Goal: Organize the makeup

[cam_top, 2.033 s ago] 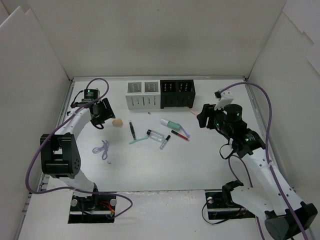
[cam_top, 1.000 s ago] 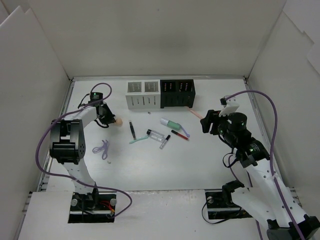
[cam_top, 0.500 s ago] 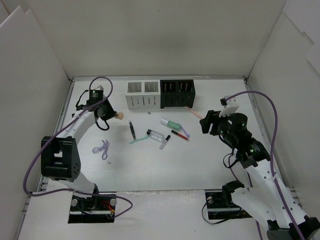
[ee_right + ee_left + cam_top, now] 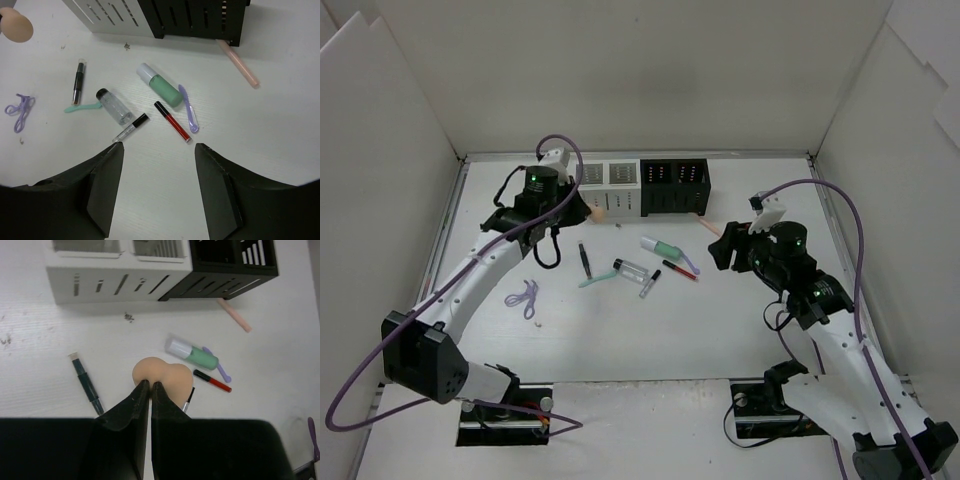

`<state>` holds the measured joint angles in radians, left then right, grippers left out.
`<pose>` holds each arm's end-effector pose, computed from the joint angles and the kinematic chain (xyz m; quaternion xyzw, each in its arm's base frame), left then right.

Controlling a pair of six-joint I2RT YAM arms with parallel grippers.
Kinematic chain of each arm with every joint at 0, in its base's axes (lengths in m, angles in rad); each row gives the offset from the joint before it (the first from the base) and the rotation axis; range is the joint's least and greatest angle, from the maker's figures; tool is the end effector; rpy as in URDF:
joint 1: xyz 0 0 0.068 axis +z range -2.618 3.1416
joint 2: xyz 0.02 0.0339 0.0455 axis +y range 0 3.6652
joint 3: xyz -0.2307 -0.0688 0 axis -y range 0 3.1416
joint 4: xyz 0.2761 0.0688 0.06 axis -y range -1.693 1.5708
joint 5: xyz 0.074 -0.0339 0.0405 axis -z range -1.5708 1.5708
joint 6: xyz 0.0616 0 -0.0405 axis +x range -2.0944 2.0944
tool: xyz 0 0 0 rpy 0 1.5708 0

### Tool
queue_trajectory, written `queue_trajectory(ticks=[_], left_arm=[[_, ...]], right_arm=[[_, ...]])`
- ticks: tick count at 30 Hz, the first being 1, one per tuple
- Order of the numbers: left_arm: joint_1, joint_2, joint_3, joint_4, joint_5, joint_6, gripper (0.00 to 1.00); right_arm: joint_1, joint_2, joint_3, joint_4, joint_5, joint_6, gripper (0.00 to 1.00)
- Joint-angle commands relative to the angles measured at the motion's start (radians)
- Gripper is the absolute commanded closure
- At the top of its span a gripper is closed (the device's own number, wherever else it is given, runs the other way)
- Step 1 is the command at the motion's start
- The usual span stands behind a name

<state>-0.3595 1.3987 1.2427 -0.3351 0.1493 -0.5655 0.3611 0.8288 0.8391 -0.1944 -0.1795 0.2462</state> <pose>0.3539 -0.1428 0.2935 -0.0498 0.8548 -0.2860 0.4302 0.2505 0.1064 0.3218 -0.1012 0.7615 0.2561 0.5868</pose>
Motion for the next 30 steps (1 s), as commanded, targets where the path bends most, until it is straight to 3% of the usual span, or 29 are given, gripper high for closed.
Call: queue_trajectory(ticks=[1,12,23,30], left_arm=[[-0.059,-0.037,0.096,0.057,-0.034,0.062,1.00],[-0.225,0.272,0.524,0.113,-0.103,0.285,1.00],[-0.277,0.499,0.675,0.381,-0.022,0.450,1.00],[-0.286,0.649,0.771,0.445,0.016,0.480,1.00]], right_arm=[[0.007,0.001,0.045,0.047,-0.032,0.013,0.44],[0.007,-0.086,-0.009,0.041,0.081,0.068,0.44],[0.007,-0.143,-0.014,0.004,0.144,0.094,0.45],[0.009,-0.146,-0.012,-0.011,0.164,0.096,0.45]])
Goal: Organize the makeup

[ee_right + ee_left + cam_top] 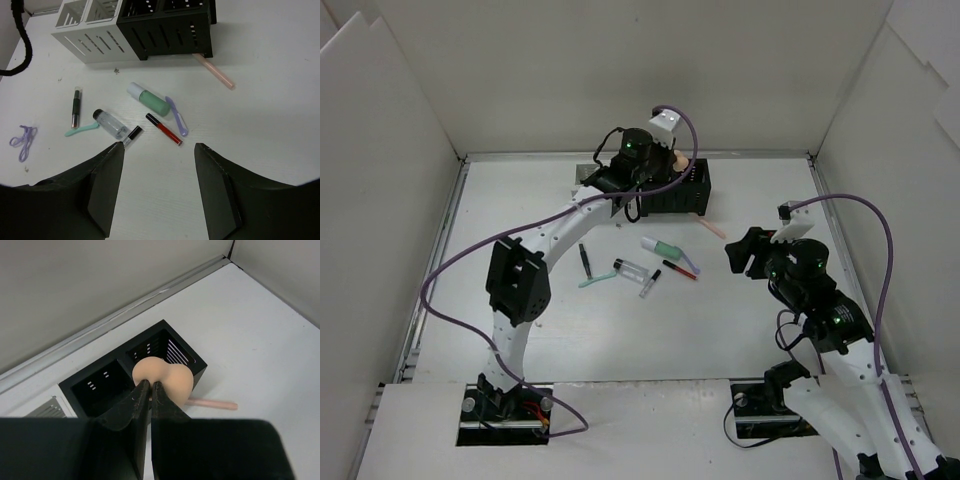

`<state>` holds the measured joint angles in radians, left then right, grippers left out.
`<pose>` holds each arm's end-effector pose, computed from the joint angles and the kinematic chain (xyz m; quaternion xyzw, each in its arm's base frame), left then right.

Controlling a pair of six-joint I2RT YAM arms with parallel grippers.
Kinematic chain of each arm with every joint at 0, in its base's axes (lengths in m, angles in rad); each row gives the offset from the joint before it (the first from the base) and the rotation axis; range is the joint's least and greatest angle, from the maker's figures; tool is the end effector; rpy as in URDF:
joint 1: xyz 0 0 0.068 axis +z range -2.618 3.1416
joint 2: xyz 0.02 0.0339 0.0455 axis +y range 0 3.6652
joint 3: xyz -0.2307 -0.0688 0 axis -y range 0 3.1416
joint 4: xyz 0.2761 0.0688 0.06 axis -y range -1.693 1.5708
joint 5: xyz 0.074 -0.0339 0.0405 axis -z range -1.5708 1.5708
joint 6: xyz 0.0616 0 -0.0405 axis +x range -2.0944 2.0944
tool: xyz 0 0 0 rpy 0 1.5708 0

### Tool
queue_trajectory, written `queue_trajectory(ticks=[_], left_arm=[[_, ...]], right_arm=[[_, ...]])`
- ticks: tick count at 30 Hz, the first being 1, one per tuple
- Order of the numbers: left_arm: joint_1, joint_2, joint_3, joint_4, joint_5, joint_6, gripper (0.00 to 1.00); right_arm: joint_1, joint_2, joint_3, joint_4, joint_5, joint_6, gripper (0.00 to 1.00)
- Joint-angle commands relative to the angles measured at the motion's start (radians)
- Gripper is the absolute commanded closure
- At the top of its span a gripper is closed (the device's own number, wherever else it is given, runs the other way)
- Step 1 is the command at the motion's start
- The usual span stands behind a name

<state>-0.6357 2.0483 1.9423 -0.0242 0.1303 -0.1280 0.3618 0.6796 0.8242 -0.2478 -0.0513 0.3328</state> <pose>0.4304 -0.3276 0.3313 0.2299 0.7152 -0.2907 0.5926 0.2233 0.0879 0.3437 -0.0279 0.7421 0.2458 0.6230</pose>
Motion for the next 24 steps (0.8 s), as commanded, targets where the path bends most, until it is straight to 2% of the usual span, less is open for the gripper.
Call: queue_trajectory(ticks=[1,17,24], left_arm=[[-0.010,0.013,0.076,0.144,0.035,0.045,1.00],[-0.019,0.217,0.251,0.179,0.000,0.068,0.97],[-0.019,0.276,0.288,0.198,-0.020,0.080,0.84]], right_arm=[[0.008,0.006,0.000,0.042,0.034,0.012,0.45],[0.008,0.021,-0.028,0.041,0.022,-0.005,0.45],[0.008,0.014,-0.039,0.038,0.024,-0.011,0.44]])
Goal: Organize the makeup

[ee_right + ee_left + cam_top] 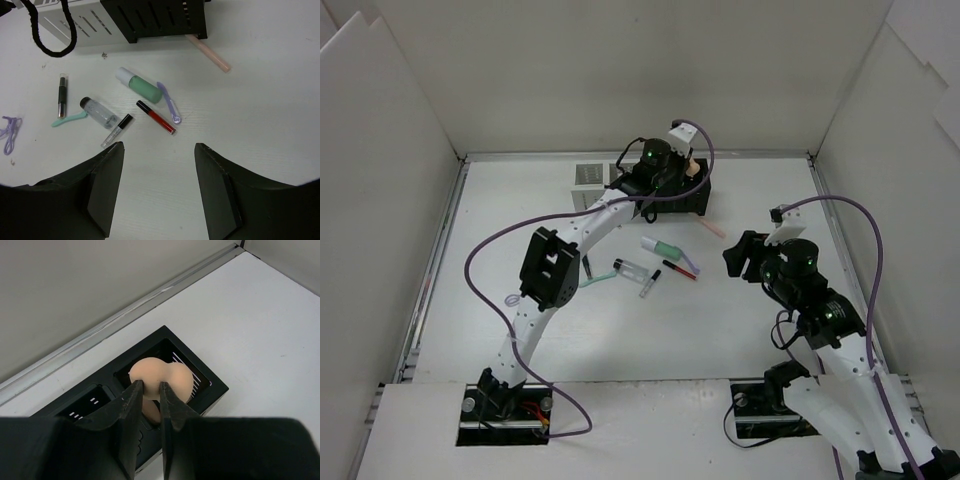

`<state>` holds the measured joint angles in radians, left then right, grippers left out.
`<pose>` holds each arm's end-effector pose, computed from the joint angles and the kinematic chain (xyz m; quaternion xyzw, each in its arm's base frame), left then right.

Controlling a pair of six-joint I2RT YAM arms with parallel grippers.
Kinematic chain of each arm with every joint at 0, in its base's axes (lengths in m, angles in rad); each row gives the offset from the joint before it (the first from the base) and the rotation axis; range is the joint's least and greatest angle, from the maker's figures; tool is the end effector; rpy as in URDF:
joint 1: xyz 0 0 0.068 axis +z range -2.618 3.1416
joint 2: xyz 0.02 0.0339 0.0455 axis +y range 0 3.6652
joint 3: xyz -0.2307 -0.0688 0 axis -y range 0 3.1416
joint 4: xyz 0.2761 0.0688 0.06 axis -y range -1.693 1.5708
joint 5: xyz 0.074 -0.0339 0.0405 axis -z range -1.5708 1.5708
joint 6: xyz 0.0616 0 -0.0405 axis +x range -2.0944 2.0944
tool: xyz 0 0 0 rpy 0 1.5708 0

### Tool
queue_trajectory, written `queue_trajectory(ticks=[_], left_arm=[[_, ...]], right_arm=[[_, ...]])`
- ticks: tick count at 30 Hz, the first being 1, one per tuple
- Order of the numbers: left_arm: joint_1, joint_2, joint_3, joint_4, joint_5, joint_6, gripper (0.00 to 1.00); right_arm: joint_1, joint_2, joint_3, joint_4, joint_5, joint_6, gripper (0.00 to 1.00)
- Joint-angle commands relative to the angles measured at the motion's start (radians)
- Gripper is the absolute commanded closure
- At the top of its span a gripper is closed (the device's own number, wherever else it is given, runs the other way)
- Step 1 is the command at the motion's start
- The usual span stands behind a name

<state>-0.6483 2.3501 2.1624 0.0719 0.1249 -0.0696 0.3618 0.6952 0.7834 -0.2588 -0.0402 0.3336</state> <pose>0.4727 -0.3677 0.2694 0.2525 0.7026 -0.2768 0.6050 0.2294 0.0894 0.3223 -0.0237 0.7644 0.2339 0.6004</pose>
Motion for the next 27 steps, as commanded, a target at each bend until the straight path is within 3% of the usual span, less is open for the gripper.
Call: queue_trajectory(ticks=[1,13,18,22,25,27], left_arm=[[-0.007,-0.022,0.077,0.097,-0.016,0.024,0.83],[-0.007,-0.077,0.013,0.105,-0.031,0.011,0.50],[-0.007,-0.248,-0.082,0.072,-0.091,-0.015,0.32],[0.027,-0.434,-0.183,-0.067,-0.120,-0.064,0.10],[0.065,-0.604,-0.196,-0.324,-0.201,-0.131,0.01],[0.102,-0.676,-0.235,-0.496,-0.212,-0.169,0.01]], right_arm=[[0.008,-0.003,0.001,0.046,0.011,-0.010,0.44],[0.005,0.012,0.008,0.035,0.032,-0.022,0.44],[0.006,0.085,0.025,0.030,0.036,-0.041,0.44],[0.008,0.185,0.050,0.033,-0.003,-0.065,0.45],[0.008,0.295,0.083,0.039,-0.035,-0.093,0.45],[0.011,0.335,0.103,0.049,-0.023,-0.099,0.45]])
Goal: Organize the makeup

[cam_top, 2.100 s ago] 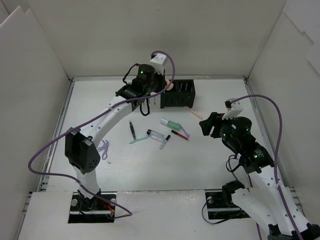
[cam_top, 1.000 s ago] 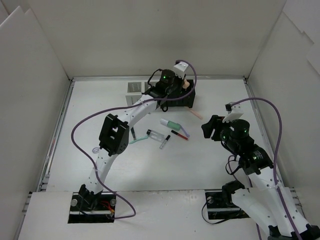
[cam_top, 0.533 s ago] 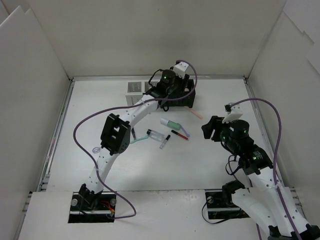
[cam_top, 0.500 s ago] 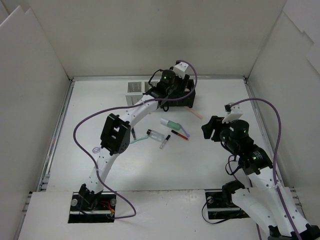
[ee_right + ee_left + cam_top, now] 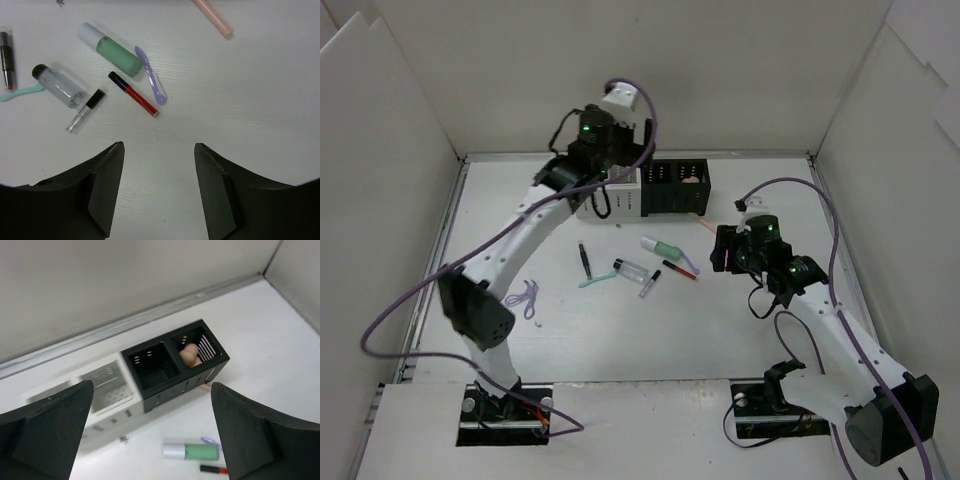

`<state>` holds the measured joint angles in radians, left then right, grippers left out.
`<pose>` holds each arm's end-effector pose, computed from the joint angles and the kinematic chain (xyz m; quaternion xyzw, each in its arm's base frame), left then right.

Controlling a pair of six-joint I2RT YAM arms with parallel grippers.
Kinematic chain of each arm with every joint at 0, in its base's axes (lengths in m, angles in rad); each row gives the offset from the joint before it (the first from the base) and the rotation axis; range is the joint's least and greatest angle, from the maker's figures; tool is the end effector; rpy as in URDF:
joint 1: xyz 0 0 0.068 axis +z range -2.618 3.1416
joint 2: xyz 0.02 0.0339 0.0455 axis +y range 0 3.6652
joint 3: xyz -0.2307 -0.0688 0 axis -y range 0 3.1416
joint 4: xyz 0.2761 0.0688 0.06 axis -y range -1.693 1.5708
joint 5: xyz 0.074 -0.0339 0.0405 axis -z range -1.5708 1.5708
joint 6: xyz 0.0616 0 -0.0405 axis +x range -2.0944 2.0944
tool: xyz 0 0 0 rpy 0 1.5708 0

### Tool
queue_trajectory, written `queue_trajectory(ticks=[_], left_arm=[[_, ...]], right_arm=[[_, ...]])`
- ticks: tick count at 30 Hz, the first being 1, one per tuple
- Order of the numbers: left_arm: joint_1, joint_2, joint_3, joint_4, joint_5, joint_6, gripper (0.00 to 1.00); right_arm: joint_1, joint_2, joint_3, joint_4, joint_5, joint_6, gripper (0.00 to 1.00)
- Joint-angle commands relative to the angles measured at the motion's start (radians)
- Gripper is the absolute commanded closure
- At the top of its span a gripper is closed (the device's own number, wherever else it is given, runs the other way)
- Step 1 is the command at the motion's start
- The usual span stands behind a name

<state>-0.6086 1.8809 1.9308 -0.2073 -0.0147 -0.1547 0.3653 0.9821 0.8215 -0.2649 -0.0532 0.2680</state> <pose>0.4083 -0.2834 0.3856 0.1665 0.7421 -0.2366 0.6047 0.2767 0.1093 0.2645 -0.0553 0.8385 0.1899 0.5078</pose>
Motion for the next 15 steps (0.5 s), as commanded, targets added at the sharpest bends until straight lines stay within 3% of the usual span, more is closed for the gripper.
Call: queue_trajectory(ticks=[1,5,10,15], left_arm=[[0.076,-0.247,-0.027,-0.263,-0.079,-0.095,0.00],[0.167,-0.471,-0.185,-0.453,-0.116,-0.141,0.01],[0.315,-0.693,-0.360,-0.514,-0.122,-0.123,0.01],[0.365,-0.818,-0.539,-0.471,-0.139,-0.095,0.01]], right_arm=[[0.011,0.072,0.071,0.055,0.006,-0.033,0.45],[0.011,0.199,0.113,0.082,0.046,-0.044,0.45],[0.006,0.398,0.160,0.104,0.015,-0.043,0.48],[0.004,0.547,0.180,0.162,-0.031,-0.018,0.54]])
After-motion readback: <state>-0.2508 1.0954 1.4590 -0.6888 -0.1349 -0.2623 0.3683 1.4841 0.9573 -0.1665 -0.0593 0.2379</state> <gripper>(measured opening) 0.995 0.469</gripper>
